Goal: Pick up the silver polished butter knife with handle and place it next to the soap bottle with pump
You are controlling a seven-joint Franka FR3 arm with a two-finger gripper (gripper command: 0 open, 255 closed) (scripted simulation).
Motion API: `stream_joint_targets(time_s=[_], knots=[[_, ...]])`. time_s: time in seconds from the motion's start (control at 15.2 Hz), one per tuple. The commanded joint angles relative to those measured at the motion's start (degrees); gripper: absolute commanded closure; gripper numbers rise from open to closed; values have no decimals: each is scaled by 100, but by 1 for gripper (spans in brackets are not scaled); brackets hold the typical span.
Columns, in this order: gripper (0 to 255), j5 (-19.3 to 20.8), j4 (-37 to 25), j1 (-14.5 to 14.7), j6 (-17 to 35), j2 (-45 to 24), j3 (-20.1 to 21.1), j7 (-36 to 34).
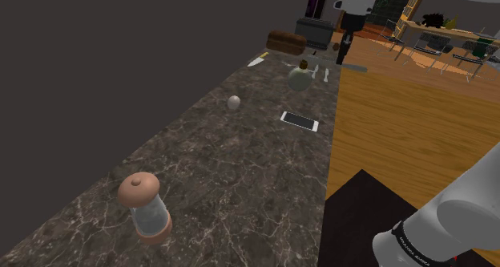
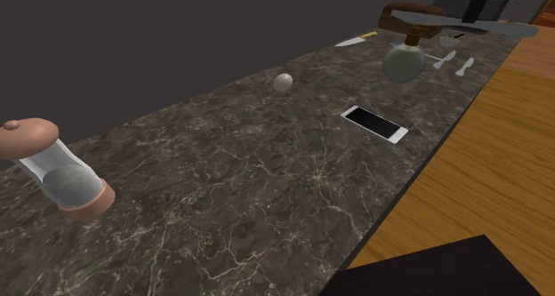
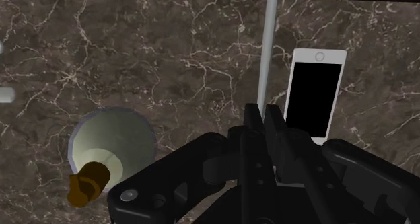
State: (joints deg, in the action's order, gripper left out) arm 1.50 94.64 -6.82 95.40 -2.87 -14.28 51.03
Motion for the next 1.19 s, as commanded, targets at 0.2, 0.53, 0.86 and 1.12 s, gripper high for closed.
stream_joint_targets(time_s=[0.2,0.53,0.86,1.12], knots=[[255,6,393,-4,378,19,-4,0],[255,6,768,-4,761,10,-3,-11],[255,-1,1105,-6,1138,-30,-4,-16],[255,-13,1349,-9,1435,-85,-5,-15]])
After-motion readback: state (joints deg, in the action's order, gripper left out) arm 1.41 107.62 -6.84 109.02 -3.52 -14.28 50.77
